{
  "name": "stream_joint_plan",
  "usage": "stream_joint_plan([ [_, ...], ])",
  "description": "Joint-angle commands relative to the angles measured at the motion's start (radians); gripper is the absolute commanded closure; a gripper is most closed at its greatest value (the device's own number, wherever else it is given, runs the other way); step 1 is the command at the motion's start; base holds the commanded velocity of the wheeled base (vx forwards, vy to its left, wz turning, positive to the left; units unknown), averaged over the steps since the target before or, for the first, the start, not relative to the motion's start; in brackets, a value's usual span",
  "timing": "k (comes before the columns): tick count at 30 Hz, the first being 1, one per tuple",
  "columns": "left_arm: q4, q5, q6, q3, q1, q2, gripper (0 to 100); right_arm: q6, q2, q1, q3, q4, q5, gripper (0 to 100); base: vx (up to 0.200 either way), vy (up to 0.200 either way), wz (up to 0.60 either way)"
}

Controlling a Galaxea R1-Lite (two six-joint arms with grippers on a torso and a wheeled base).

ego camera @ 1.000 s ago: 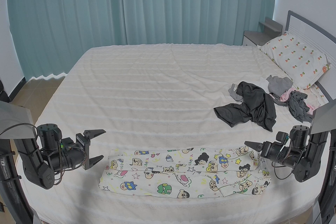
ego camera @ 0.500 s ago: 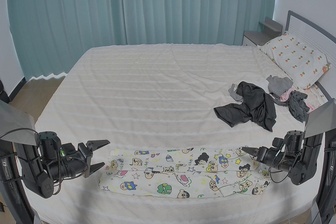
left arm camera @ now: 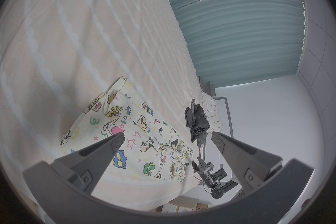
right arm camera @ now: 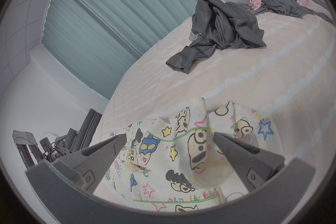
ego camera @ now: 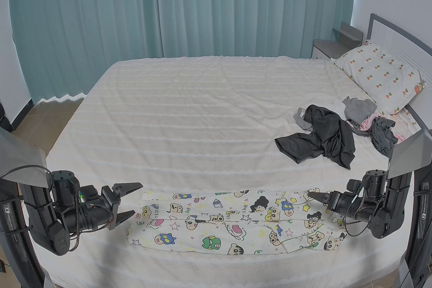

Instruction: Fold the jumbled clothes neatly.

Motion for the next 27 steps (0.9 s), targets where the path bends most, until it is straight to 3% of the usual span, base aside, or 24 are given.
stream_joint_plan([
  [1,-0.018,0.000,-0.001,-0.002,-0.001,0.008,0,0.000,0.000,0.001,-0.014,-0.014,-0.001,0,0.000,0.000,0.00],
  [12,-0.018,0.003,0.011,0.000,-0.002,0.010,0,0.000,-0.037,0.042,0.002,-0.014,-0.004,0,0.000,0.000,0.00],
  [22,-0.018,0.004,0.031,0.001,-0.005,0.017,0,0.014,0.072,0.039,-0.092,-0.012,-0.006,0,0.000,0.000,0.00],
  [27,-0.018,0.006,0.034,0.003,-0.008,0.020,0,0.009,0.126,0.036,-0.138,-0.012,-0.067,0,0.000,0.000,0.00],
])
